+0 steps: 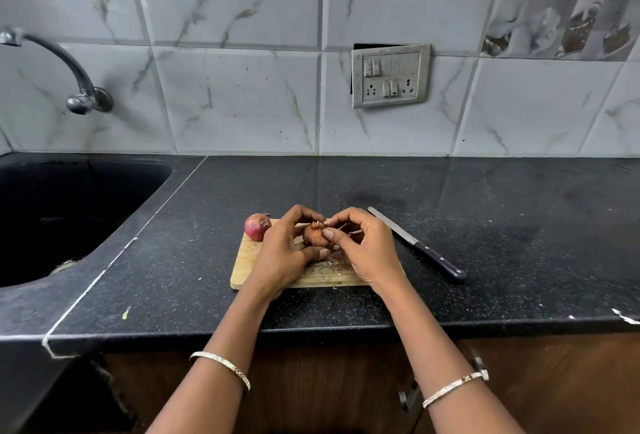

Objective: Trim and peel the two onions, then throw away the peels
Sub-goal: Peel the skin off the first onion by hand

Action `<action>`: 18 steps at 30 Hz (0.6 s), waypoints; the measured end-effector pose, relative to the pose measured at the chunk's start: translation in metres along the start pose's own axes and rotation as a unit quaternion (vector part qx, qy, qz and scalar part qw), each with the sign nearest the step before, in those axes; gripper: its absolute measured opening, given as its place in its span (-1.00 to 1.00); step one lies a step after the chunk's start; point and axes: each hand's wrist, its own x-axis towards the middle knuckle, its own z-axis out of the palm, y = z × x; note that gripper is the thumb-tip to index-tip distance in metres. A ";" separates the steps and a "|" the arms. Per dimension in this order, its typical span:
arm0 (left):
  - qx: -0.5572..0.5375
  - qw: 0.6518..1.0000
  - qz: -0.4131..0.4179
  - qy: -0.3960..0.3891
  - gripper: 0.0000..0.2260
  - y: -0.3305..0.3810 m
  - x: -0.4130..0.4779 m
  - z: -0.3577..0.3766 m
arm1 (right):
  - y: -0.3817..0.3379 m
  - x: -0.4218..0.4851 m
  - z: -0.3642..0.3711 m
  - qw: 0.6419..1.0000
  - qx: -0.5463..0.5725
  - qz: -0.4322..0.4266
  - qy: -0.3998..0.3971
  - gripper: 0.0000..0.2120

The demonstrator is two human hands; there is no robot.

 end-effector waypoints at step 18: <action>0.036 0.999 -0.012 0.002 -0.55 -0.006 0.006 0.003 | 0.002 0.000 0.005 0.991 -0.119 -0.060 -0.030 -0.93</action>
